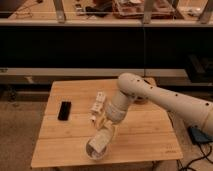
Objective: Place the white sponge in the ceramic cup
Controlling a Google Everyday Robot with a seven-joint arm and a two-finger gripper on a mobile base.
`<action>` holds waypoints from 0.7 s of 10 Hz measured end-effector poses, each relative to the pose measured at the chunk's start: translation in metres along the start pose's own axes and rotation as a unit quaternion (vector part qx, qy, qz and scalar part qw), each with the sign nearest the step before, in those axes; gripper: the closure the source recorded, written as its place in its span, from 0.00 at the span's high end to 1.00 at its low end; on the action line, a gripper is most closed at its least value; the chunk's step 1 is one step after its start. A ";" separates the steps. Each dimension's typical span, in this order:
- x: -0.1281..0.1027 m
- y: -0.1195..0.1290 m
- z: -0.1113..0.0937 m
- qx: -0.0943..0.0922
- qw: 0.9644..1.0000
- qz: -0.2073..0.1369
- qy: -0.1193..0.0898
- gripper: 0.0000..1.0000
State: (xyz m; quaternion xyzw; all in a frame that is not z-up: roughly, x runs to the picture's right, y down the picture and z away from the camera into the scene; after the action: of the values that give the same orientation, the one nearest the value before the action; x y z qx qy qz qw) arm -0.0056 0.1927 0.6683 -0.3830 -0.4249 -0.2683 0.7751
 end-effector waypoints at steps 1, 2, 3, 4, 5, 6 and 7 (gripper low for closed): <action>-0.004 -0.001 0.003 -0.002 1.000 -0.006 -0.003 0.00; -0.007 -0.001 0.005 -0.005 1.000 -0.012 -0.006 0.00; -0.010 -0.002 0.009 -0.009 1.000 -0.020 -0.005 0.00; -0.012 -0.004 0.012 -0.013 1.000 -0.026 -0.002 0.00; -0.014 -0.005 0.016 -0.018 0.999 -0.032 0.001 0.00; -0.016 -0.007 0.019 -0.021 0.999 -0.038 0.004 0.00; -0.017 -0.008 0.021 -0.023 0.999 -0.041 0.007 0.01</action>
State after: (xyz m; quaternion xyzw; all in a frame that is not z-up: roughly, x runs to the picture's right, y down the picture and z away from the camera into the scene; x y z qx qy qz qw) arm -0.0296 0.2073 0.6636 -0.3814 -0.4286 -0.3118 0.7574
